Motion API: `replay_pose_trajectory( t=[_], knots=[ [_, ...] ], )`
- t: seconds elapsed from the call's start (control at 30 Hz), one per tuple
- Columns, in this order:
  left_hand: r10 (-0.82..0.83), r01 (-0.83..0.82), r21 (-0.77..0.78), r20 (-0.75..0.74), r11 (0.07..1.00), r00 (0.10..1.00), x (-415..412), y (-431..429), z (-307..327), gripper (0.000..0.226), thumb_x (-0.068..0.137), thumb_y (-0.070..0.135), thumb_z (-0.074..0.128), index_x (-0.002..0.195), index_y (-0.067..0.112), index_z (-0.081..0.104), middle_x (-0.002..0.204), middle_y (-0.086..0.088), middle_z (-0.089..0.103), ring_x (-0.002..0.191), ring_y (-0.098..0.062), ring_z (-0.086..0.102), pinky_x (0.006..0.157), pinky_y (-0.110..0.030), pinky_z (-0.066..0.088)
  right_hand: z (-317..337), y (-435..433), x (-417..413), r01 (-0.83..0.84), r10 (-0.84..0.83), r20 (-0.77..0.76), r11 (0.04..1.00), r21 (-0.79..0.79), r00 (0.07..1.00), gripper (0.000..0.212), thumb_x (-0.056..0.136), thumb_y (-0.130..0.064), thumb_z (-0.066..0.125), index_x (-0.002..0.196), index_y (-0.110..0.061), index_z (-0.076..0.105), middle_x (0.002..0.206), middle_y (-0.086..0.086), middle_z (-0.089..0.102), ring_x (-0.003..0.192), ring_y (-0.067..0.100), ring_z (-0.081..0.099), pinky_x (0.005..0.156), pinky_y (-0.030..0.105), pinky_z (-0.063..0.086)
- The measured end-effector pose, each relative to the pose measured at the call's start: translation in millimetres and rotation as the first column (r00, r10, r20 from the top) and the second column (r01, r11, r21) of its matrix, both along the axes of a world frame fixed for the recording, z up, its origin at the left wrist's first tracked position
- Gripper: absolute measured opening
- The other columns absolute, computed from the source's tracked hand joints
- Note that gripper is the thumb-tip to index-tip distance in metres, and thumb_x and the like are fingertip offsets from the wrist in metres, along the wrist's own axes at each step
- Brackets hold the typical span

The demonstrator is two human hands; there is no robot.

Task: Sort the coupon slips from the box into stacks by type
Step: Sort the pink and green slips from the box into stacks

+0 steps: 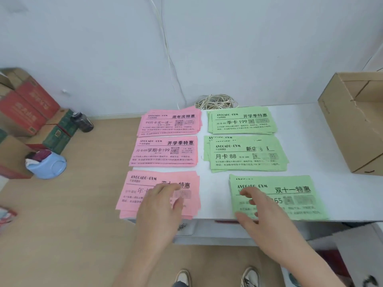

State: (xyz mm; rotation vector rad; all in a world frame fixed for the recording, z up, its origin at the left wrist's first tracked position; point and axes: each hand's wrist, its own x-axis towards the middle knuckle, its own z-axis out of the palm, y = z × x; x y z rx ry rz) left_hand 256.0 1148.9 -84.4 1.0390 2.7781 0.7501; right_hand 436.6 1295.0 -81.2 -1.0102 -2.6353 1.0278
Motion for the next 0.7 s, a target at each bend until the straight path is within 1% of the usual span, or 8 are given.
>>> replay_pose_trajectory(
  t=[0.1,0.23,0.3,0.37,0.43,0.5,0.63,0.7],
  knots=[
    [0.117,-0.117,-0.013,0.034,0.993,0.993,-54.4,-47.6,-1.4,0.031,0.087,0.025,0.062,0.117,0.026,0.062,0.118,0.008,0.06,0.105,-0.017,0.056,0.086,-0.032,0.044,-12.8,-43.6,-52.3,-0.042,0.043,0.004,0.993,-0.109,0.999,0.055,0.093,-0.036,0.056,0.14,-0.033,0.028,0.137,-0.01,0.044,0.124,0.012,0.043,0.099,0.025,0.036],
    [0.225,-0.195,-0.162,0.19,0.967,0.956,-119.0,-84.1,-20.0,0.054,0.091,0.036,0.056,0.137,0.012,0.043,0.139,-0.005,0.049,0.127,-0.024,0.044,0.096,-0.035,0.035,-25.2,-72.1,-104.1,0.065,-0.063,0.102,0.998,-0.015,0.993,0.073,0.093,-0.031,0.053,0.15,-0.023,0.009,0.145,-0.003,0.038,0.127,0.026,0.035,0.1,0.035,0.035],
    [0.247,-0.198,-0.157,0.419,0.967,0.874,-141.8,-85.1,-29.8,0.068,0.09,0.043,0.056,0.144,0.009,0.031,0.147,-0.005,0.04,0.131,-0.023,0.042,0.103,-0.037,0.036,-29.3,-75.0,-121.3,0.129,-0.13,0.113,0.992,0.02,0.985,0.071,0.092,-0.025,0.052,0.149,-0.019,0.01,0.129,0.001,0.051,0.114,0.029,0.041,0.089,0.039,0.039],
    [0.232,-0.228,-0.088,0.626,0.97,0.745,-155.5,-79.9,-38.6,0.071,0.09,0.044,0.058,0.144,0.01,0.029,0.142,-0.003,0.046,0.124,-0.022,0.05,0.104,-0.04,0.038,-32.3,-76.3,-133.7,0.167,-0.168,0.099,0.986,0.02,0.981,0.066,0.091,-0.016,0.049,0.146,-0.014,0.015,0.101,0.003,0.058,0.092,0.029,0.045,0.075,0.036,0.034],
    [0.202,-0.236,-0.053,0.715,0.97,0.669,-160.8,-76.2,-46.3,0.058,0.089,0.037,0.061,0.137,0.012,0.041,0.129,-0.003,0.058,0.11,-0.019,0.06,0.099,-0.043,0.044,-33.7,-79.7,-141.2,0.208,-0.209,0.076,0.978,0.026,0.975,0.062,0.089,-0.012,0.048,0.145,-0.011,0.02,0.094,0.006,0.062,0.082,0.032,0.049,0.067,0.036,0.034],
    [0.188,-0.261,-0.016,0.736,0.965,0.65,-163.1,-76.2,-53.6,0.037,0.087,0.026,0.065,0.12,0.013,0.055,0.114,-0.004,0.067,0.095,-0.019,0.066,0.09,-0.044,0.051,-32.2,-87.2,-145.6,0.251,-0.251,0.046,0.968,-0.004,0.967,0.06,0.089,-0.01,0.05,0.144,-0.012,0.024,0.105,0.009,0.065,0.087,0.036,0.056,0.066,0.038,0.041],
    [0.178,-0.333,0.027,0.804,0.942,0.567,-165.6,-79.9,-54.8,0.024,0.084,0.007,0.066,0.106,0.014,0.059,0.104,-0.003,0.068,0.091,-0.02,0.066,0.08,-0.038,0.053,-31.4,-101.3,-147.7,0.293,-0.294,-0.004,0.952,-0.094,0.956,0.056,0.089,-0.009,0.053,0.14,-0.017,0.031,0.114,0.003,0.064,0.095,0.031,0.061,0.074,0.038,0.047],
    [0.186,-0.328,0.042,0.754,0.944,0.63,-164.8,-80.9,-49.9,0.025,0.083,0.008,0.066,0.103,0.02,0.058,0.101,0.001,0.068,0.09,-0.018,0.066,0.08,-0.039,0.053,-32.6,-102.4,-147.9,0.319,-0.326,-0.016,0.935,-0.156,0.945,0.053,0.091,-0.014,0.054,0.138,-0.021,0.031,0.117,-0.001,0.063,0.095,0.024,0.063,0.078,0.037,0.05]
  ],
)
